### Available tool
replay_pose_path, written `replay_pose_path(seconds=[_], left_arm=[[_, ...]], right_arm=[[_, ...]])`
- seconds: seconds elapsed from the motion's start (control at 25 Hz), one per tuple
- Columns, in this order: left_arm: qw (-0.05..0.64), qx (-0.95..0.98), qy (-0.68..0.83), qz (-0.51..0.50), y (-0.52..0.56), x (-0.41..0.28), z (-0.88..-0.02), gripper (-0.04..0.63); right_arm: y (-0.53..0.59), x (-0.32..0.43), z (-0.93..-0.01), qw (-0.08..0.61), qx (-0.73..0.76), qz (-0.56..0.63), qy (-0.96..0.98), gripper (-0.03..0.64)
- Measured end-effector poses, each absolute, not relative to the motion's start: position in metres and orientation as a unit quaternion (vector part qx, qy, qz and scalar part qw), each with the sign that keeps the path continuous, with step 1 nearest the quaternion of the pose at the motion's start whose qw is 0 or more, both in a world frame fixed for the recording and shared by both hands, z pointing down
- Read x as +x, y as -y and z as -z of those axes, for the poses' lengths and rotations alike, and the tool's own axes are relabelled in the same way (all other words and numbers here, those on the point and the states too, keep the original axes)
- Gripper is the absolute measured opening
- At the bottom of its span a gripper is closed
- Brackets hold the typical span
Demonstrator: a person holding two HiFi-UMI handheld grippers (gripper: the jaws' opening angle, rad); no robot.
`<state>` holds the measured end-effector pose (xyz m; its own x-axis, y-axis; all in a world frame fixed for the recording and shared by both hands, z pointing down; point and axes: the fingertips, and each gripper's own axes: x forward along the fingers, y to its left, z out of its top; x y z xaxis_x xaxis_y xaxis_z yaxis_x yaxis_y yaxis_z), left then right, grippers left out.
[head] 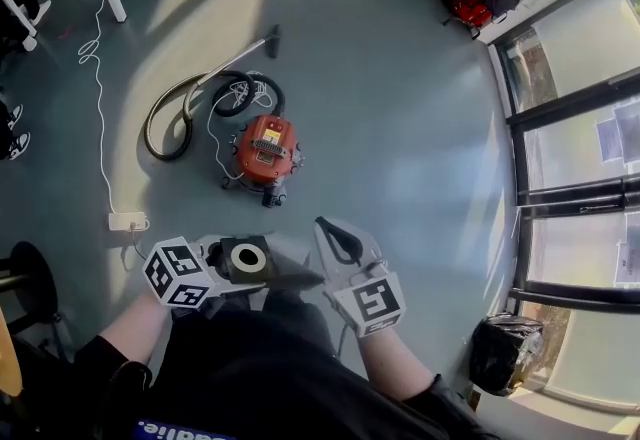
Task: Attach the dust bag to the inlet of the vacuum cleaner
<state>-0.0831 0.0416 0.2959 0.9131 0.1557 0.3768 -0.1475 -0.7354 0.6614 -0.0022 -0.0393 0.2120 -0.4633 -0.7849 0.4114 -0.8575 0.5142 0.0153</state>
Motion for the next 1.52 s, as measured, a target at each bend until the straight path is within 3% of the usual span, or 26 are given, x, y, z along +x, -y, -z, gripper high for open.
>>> replay_pose_path(seconds=[0.68, 1.52], left_arm=[[0.397, 0.889, 0.009, -0.23, -0.049, -0.012, -0.359, 0.357], [0.487, 0.842, -0.046, -0.229, -0.012, -0.014, -0.504, 0.356]], right_arm=[[0.094, 0.061, -0.271, 0.173, 0.42, -0.109, 0.884, -0.009], [0.142, 0.042, -0.371, 0.16, 0.453, -0.091, 0.872, -0.009]])
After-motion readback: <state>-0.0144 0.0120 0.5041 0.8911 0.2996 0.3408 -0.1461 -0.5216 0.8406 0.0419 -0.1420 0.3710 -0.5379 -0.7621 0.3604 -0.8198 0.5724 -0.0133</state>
